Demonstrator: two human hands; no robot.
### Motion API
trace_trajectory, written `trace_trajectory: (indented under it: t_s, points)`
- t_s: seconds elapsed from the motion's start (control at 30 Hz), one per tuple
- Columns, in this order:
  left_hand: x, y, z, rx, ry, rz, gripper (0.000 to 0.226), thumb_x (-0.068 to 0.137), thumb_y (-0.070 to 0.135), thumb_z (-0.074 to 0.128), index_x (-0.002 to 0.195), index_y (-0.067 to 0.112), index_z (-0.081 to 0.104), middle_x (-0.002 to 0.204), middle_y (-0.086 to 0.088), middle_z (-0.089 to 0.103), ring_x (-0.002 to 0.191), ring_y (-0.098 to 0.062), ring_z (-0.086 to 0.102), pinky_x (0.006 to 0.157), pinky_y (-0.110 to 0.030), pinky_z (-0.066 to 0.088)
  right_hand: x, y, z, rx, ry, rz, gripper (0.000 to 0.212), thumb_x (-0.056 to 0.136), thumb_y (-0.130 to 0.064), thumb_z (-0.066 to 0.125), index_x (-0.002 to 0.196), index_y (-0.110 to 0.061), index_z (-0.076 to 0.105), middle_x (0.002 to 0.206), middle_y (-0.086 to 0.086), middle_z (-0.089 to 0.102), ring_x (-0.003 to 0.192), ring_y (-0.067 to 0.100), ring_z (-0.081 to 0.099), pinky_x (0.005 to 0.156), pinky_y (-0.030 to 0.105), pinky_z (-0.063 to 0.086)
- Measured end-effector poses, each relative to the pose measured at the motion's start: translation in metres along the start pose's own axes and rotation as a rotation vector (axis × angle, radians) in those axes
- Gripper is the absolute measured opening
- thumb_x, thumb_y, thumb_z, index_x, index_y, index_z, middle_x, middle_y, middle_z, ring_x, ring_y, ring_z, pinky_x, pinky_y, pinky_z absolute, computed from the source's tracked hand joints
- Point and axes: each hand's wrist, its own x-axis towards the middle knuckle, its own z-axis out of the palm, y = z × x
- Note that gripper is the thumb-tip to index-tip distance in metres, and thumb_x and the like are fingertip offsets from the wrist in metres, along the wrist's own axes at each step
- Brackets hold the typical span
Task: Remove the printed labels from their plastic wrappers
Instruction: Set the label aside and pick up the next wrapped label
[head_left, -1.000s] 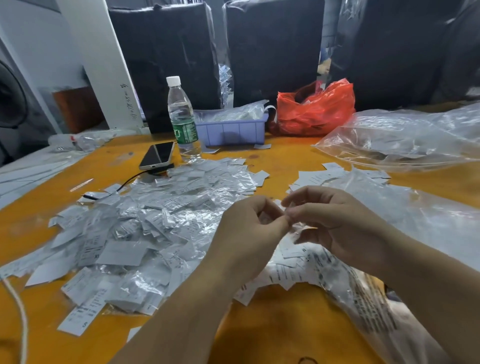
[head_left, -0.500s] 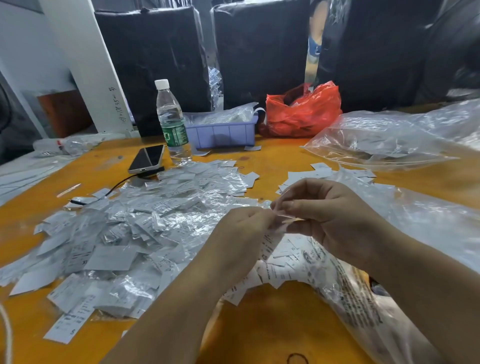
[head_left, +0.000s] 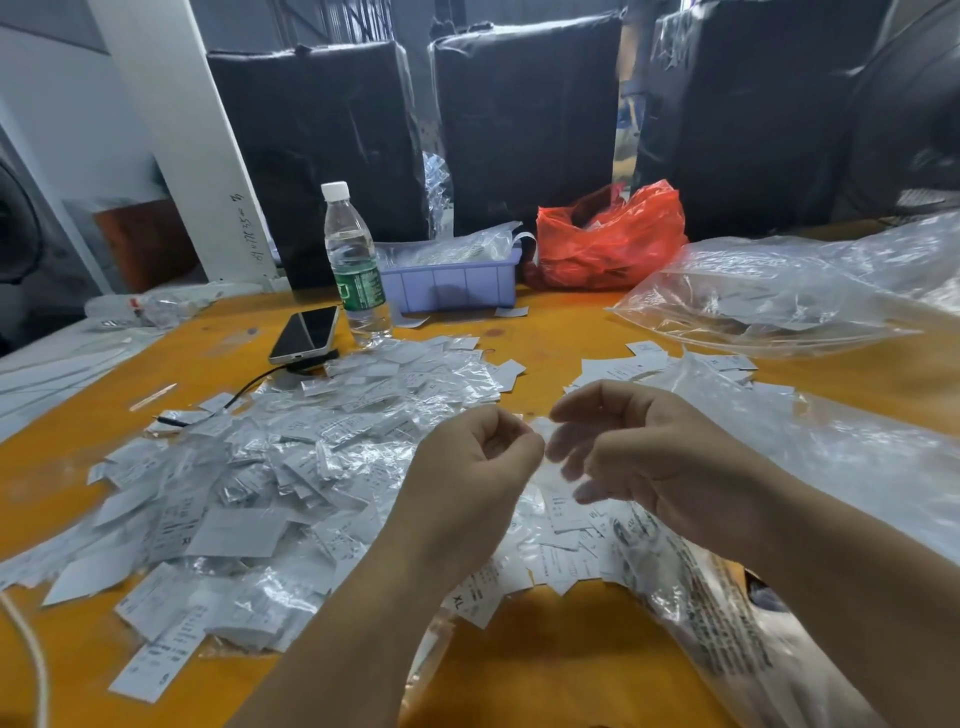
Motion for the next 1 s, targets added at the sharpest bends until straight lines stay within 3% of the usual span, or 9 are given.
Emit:
trace_trajectory:
  t_s: [0.07, 0.17, 0.3, 0.47, 0.67, 0.8, 0.9, 1.0]
  points:
    - [-0.002, 0.000, 0.000, 0.073, -0.014, 0.036, 0.018, 0.089, 0.027, 0.065, 0.073, 0.018, 0.066, 0.071, -0.010, 0.063, 0.067, -0.026, 0.057, 0.058, -0.035, 0.045, -0.001, 0.000, 0.002, -0.048, -0.049, 0.045, 0.041, 0.063, 0.001, 0.068, 0.104, -0.006, 0.066, 0.086, 0.009, 0.069, 0.073, 0.018, 0.064, 0.068, 0.030, 0.056]
    - [-0.002, 0.001, 0.000, 0.121, -0.018, 0.045, 0.026, 0.090, 0.032, 0.065, 0.069, 0.017, 0.064, 0.059, -0.001, 0.056, 0.060, -0.020, 0.055, 0.057, -0.033, 0.045, 0.000, 0.000, 0.003, -0.067, -0.024, 0.041, 0.022, 0.073, -0.005, 0.079, 0.093, -0.007, 0.071, 0.079, 0.010, 0.067, 0.070, 0.018, 0.062, 0.067, 0.029, 0.055]
    - [0.002, 0.002, 0.001, 0.028, -0.028, -0.005, 0.034, 0.094, 0.038, 0.060, 0.073, 0.011, 0.063, 0.061, -0.003, 0.052, 0.057, -0.017, 0.050, 0.059, -0.043, 0.046, 0.001, 0.000, 0.001, 0.008, 0.061, 0.016, 0.022, 0.059, -0.012, 0.078, 0.079, -0.008, 0.070, 0.074, 0.014, 0.068, 0.063, 0.020, 0.061, 0.061, 0.029, 0.056]
    - [0.003, 0.002, -0.002, -0.080, -0.089, -0.021, 0.020, 0.089, 0.030, 0.063, 0.079, 0.013, 0.068, 0.069, -0.015, 0.057, 0.058, -0.011, 0.050, 0.052, -0.024, 0.042, 0.002, 0.001, 0.002, 0.075, 0.155, -0.021, 0.030, 0.047, -0.012, 0.083, 0.072, -0.008, 0.069, 0.075, 0.021, 0.067, 0.059, 0.022, 0.063, 0.057, 0.029, 0.057]
    - [0.001, 0.004, -0.007, -0.069, 0.019, 0.014, 0.016, 0.091, 0.021, 0.062, 0.077, 0.016, 0.067, 0.077, -0.016, 0.061, 0.065, -0.020, 0.055, 0.061, -0.044, 0.050, 0.001, 0.002, 0.001, 0.058, 0.068, 0.013, 0.032, 0.064, -0.009, 0.075, 0.093, -0.002, 0.065, 0.076, 0.019, 0.069, 0.060, 0.022, 0.062, 0.057, 0.030, 0.056]
    - [0.002, 0.007, -0.008, -0.085, 0.070, -0.047, 0.014, 0.089, 0.018, 0.061, 0.079, 0.009, 0.064, 0.075, -0.019, 0.058, 0.065, -0.020, 0.051, 0.067, -0.052, 0.051, 0.000, 0.002, 0.002, -0.001, 0.030, 0.027, 0.025, 0.065, -0.018, 0.074, 0.084, -0.001, 0.071, 0.072, 0.017, 0.067, 0.059, 0.022, 0.060, 0.055, 0.028, 0.054]
    - [0.002, 0.008, -0.008, -0.055, -0.011, -0.053, 0.020, 0.081, 0.034, 0.061, 0.078, 0.015, 0.064, 0.066, -0.001, 0.056, 0.063, -0.012, 0.051, 0.064, -0.047, 0.048, 0.001, 0.002, 0.001, -0.068, 0.020, 0.018, 0.027, 0.064, -0.025, 0.077, 0.078, -0.003, 0.071, 0.064, 0.011, 0.062, 0.055, 0.018, 0.055, 0.053, 0.025, 0.049]
    - [-0.001, 0.011, -0.003, -0.009, -0.095, -0.004, 0.019, 0.080, 0.041, 0.059, 0.079, 0.023, 0.066, 0.068, 0.011, 0.063, 0.065, -0.005, 0.057, 0.063, -0.030, 0.048, -0.002, 0.002, 0.002, -0.262, -0.069, 0.002, 0.026, 0.068, -0.025, 0.086, 0.076, -0.005, 0.071, 0.060, 0.008, 0.059, 0.055, 0.019, 0.050, 0.049, 0.025, 0.041]
